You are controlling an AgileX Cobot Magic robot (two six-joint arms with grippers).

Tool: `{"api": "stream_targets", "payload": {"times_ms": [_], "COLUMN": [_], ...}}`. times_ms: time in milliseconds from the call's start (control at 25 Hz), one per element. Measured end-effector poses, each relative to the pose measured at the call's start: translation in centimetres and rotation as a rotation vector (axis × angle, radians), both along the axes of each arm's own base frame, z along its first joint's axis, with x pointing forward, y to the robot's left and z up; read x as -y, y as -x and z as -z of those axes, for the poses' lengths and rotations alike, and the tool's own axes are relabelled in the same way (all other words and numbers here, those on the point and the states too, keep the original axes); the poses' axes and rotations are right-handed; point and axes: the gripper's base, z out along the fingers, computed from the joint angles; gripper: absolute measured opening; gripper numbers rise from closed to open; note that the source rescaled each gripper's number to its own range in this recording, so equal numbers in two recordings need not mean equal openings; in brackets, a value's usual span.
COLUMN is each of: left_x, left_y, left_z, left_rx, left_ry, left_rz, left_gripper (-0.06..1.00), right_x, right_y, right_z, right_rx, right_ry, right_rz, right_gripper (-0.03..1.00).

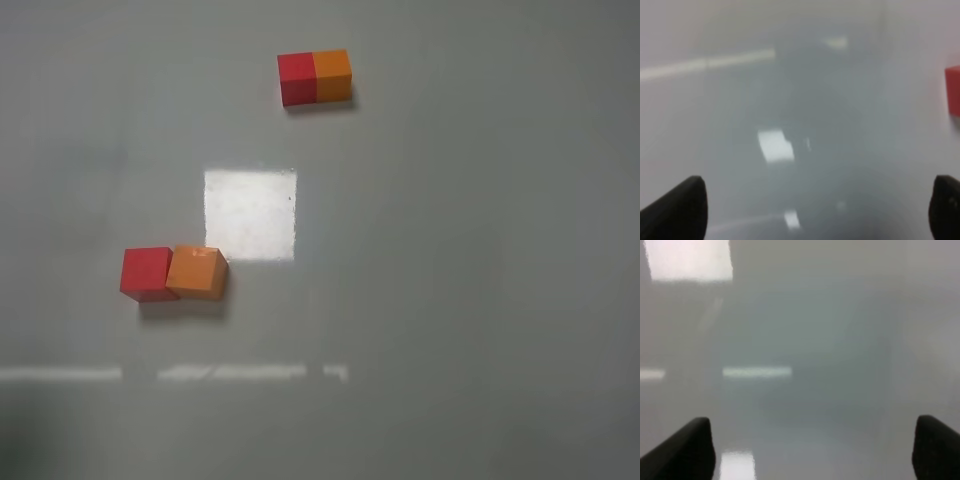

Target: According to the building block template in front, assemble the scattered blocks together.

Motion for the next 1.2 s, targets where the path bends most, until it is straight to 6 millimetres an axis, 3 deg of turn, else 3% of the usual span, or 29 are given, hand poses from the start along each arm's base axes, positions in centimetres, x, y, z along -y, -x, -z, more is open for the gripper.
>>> {"api": "stream_targets", "payload": {"times_ms": [240, 520, 760, 960, 1200], "left_x": [2.1, 9.6, 15.1, 16.9, 17.7], "left_y": [-4.6, -7.4, -8.0, -9.0, -10.0], "left_z": [0.2, 3.1, 5.3, 7.0, 8.2], "left_rx": [-0.073, -0.146, -0.137, -0.168, -0.189], "left_ry": [-0.101, -0.429, -0.650, -0.754, -0.877], "left_rz": [0.193, 0.468, 0.630, 0.718, 0.802], "left_gripper": [0.99, 1.00, 1.00, 0.99, 0.97], "right_x": [0.0, 0.0, 0.0, 0.0, 0.0], "right_y": [0.0, 0.0, 0.0, 0.0, 0.0], "right_z": [0.0, 0.0, 0.0, 0.0, 0.0], "right_rx": [0.000, 0.000, 0.001, 0.001, 0.002], "right_ry": [0.000, 0.000, 0.000, 0.000, 0.000], "right_rz": [0.000, 0.000, 0.000, 0.000, 0.000], "right_gripper": [0.81, 0.79, 0.79, 0.79, 0.79]}}
